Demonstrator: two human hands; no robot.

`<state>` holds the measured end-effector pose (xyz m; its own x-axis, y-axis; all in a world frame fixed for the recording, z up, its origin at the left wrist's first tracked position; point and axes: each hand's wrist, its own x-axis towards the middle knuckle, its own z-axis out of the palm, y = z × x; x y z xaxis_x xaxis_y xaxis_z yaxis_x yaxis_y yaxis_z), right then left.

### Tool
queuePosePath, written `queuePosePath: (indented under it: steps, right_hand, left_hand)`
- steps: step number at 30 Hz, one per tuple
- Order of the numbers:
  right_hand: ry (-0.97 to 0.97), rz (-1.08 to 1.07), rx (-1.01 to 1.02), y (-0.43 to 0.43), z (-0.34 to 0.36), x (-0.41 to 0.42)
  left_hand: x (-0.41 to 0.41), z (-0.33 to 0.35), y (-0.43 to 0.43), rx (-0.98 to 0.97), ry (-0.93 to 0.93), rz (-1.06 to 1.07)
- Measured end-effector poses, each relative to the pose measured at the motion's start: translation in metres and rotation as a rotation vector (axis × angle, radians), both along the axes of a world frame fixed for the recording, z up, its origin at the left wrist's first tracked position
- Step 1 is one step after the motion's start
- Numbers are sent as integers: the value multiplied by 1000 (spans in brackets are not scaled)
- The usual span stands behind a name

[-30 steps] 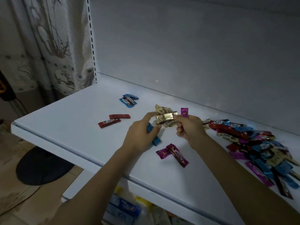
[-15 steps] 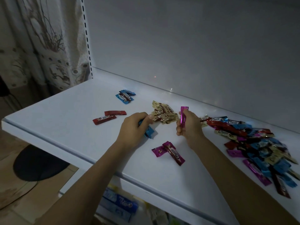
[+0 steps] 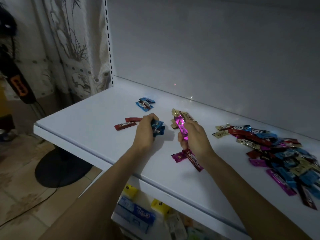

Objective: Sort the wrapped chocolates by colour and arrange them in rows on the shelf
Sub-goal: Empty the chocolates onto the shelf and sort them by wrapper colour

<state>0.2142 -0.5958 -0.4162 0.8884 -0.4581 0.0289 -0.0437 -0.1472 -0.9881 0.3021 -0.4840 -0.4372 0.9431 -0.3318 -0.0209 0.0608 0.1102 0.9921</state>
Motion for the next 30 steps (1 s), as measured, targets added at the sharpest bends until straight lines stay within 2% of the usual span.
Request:
queuePosePath:
  steps: [3, 6, 8, 12, 15, 17, 22, 26, 28, 30]
  right_hand:
    - [3, 29, -191, 3, 2, -6]
    - [-45, -21, -279, 0, -4, -17]
    - [-123, -91, -348, -5, -12, -27]
    - [-231, -108, -694, -15, -28, -53]
    - [-225, -113, -975, -18, -42, -63]
    - [-189, -110, -1079, -19, -49, -65]
    - [-177, -107, -1159, -16, -54, -66]
    - [-259, -136, -1165, -16, -54, -64]
    - [-276, -163, -1035, -13, -48, -61]
    - [-236, -137, -789, -5, -35, -55]
  left_hand:
    - [-14, -4, 5, 83, -247, -88]
    - [-25, -8, 10, 70, -365, -191]
    - [-31, -8, 13, 40, -374, -227]
    - [-36, -8, 17, 23, -340, -213]
    - [-37, -12, 17, 83, -340, -200]
    - [-35, -13, 18, 117, -351, -215]
    - [-37, -11, 22, 83, -337, -226]
    - [-37, -12, 22, 13, -299, -191]
    - [-36, -13, 22, -14, -278, -186]
    - [-38, -13, 23, -34, -276, -198]
